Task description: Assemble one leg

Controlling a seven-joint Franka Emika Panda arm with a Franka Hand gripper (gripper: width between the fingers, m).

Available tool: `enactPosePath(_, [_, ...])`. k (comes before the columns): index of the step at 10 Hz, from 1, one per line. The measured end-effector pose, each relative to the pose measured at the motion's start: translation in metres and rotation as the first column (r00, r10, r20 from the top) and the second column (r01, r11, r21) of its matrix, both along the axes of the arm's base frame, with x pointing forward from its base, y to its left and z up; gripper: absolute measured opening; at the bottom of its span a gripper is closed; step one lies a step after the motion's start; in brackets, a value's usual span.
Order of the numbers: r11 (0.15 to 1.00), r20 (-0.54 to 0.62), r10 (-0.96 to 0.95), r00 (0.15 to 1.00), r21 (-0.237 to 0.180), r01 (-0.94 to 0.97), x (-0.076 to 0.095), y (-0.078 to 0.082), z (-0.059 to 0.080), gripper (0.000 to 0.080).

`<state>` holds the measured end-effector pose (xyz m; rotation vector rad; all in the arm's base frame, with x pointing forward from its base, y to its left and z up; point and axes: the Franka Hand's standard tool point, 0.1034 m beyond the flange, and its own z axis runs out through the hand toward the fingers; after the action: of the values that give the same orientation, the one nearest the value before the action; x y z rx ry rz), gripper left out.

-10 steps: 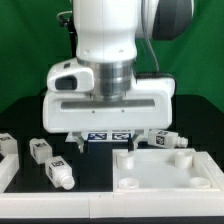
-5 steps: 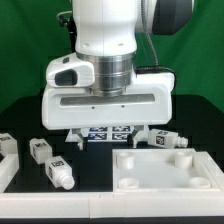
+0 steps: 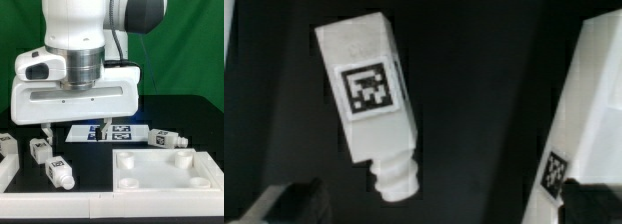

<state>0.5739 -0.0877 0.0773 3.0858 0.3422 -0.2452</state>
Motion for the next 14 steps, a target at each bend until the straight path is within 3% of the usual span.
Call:
enactPosePath(4, [1.000,-0.006,0.004,1.000,0.001,-0.004,-0.001,0.000,-0.002,0.0649])
enactPosePath(5, [0.999,-0.026,0.051,0.998,0.005,-0.050,-0.008,-0.007,-0.009,0.0649])
enactPosePath(7, [0.994,-0.061,0.112,0.992,-0.006,-0.113,-0.029,-0.037,-0.018,0.0649])
enactPosePath(8, [0.988,-0.139,0.148,0.979,-0.033,-0.154,-0.043,-0.052,-0.018,0.0649])
enactPosePath(9, [0.987,-0.158,0.146,0.977,-0.043,-0.154,-0.046,-0.060,-0.020,0.0649])
enactPosePath(10, [0.991,-0.221,0.119,0.968,-0.031,-0.129,-0.054,-0.061,-0.021,0.0649])
enactPosePath(14, [0.990,-0.436,0.107,0.894,-0.032,-0.134,-0.058,-0.052,-0.028,0.0649])
